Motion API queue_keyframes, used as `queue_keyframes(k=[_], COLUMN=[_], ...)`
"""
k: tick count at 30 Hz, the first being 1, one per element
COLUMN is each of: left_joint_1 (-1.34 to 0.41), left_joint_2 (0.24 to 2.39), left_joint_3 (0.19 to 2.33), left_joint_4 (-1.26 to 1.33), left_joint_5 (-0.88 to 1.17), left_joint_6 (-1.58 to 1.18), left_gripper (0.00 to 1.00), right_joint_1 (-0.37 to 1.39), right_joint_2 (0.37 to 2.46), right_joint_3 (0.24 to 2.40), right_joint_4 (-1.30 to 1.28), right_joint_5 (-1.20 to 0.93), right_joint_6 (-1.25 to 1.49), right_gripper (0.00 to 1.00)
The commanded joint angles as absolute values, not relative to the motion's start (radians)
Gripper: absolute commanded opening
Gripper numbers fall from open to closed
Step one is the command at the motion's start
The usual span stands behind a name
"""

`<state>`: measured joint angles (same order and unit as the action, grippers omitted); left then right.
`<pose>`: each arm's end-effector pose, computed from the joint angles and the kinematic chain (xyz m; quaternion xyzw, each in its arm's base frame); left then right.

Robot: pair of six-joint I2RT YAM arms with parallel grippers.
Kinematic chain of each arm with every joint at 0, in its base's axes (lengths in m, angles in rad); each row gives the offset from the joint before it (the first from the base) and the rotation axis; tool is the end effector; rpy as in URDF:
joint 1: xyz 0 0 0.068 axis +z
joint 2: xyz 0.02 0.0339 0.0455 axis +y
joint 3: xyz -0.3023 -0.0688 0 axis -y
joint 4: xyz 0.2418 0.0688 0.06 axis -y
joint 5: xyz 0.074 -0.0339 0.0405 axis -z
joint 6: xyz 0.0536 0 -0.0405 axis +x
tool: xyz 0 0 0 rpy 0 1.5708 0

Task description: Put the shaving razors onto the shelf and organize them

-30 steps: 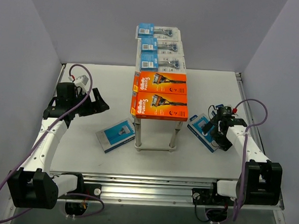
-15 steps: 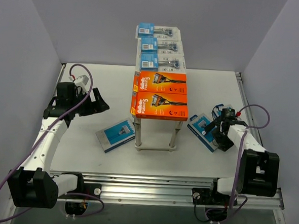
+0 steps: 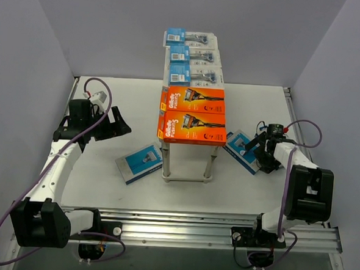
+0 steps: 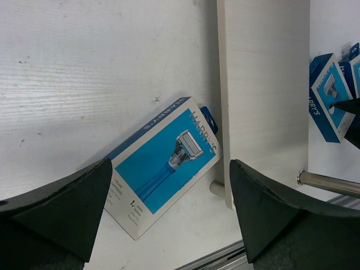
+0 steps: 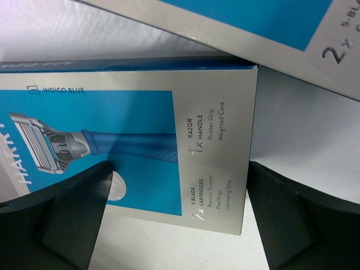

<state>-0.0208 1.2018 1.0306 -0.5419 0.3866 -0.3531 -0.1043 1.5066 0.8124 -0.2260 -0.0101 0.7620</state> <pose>0.2525 -0.0255 0.3325 -0.0688 0.8934 -0.2475 0.3685 0.3005 -0.0309 0.2051 0.3962 0.8607 0.1077 0.3009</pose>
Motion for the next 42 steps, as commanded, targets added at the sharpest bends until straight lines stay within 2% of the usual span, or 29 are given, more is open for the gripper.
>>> queue_keyframes(k=[1,11,21,30,42], left_joint_1=[-0.006,0.024,0.032,0.034,0.034], left_joint_2=[1.206,1.219,1.218,1.215,1.229], left_joint_3=[1.045,1.043,1.040,1.035,1.034], left_joint_4=[-0.509,-0.505,-0.499,-0.502,-0.511], left_joint_5=[0.399,0.416,0.428,0.423,0.408], left_joint_6=[-0.330,-0.334,-0.339,-0.336,-0.328], left_gripper=[0.94,0.94,0.94,0.94,0.94], right_joint_1=[-0.120,-0.124,-0.101,-0.026,0.089], right_joint_2=[1.563,1.539,1.362,1.388,1.444], right_joint_3=[0.830,0.752,0.660,0.649,0.663], right_joint_4=[-0.229,-0.190,-0.213,-0.153,-0.058], right_joint_5=[-0.031,-0.058,-0.054,-0.078,-0.146], right_joint_6=[0.773,0.759,0.741,0.779,0.833], right_gripper=[0.97,0.95,0.94,0.87,0.84])
